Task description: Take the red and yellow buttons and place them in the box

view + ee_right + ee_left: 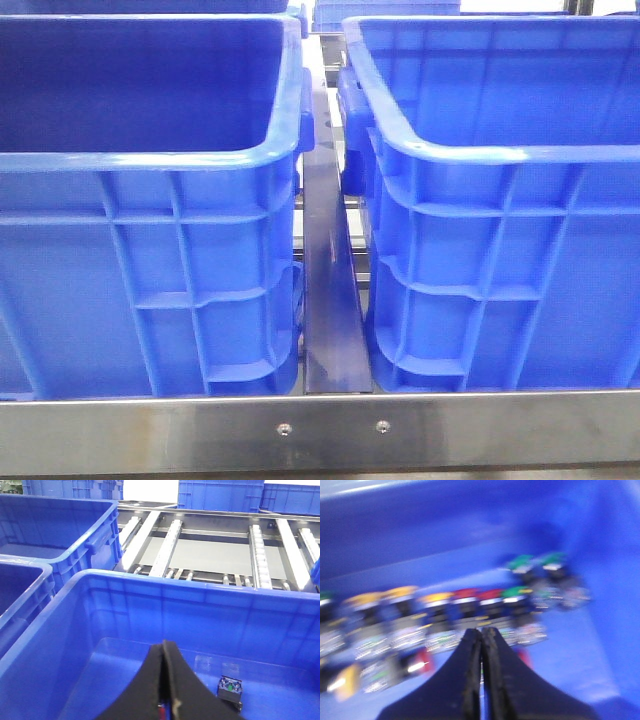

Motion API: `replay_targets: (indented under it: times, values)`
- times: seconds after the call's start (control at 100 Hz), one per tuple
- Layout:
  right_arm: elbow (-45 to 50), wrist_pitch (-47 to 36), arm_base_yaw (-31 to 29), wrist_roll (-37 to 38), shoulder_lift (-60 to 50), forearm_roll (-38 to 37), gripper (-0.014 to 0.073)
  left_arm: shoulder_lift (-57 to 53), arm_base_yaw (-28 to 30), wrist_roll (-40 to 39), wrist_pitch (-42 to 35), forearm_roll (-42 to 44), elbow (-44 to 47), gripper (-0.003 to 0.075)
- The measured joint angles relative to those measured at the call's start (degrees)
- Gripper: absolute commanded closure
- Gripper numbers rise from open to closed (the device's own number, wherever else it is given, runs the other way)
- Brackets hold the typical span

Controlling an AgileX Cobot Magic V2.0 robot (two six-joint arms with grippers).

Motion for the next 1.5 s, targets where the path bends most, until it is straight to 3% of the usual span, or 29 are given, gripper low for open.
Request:
replay_targets:
  times: [0.35,0.67,0.87,1.12,1.5]
  values:
    - [0.50,0.56,0.00,0.00,-1.03,-0.13,0.0696,-18.39,8.62,-0.14,-8.55,0.25,13.47,0.0741]
    - [7.27,0.46,0.00,0.00,-10.70,-1.72,0.0696,-35.06,9.30,-0.14,-19.23,0.88,28.34,0.0741]
    - [13.57,0.46,0.00,0.00,-20.12,-1.94,0.0696,-43.64,9.30,-0.14,-22.06,0.88,35.60,0.0741]
    - [19.90,0.80,0.00,0.00,-29.84,-1.94,0.0696,-51.45,9.30,-0.14,-23.79,0.88,41.07,0.0741]
    - [20.99,3.88,0.00,0.00,-31.20,-2.14,0.0696,-53.07,9.30,-0.14,-24.71,1.24,41.81,0.0741]
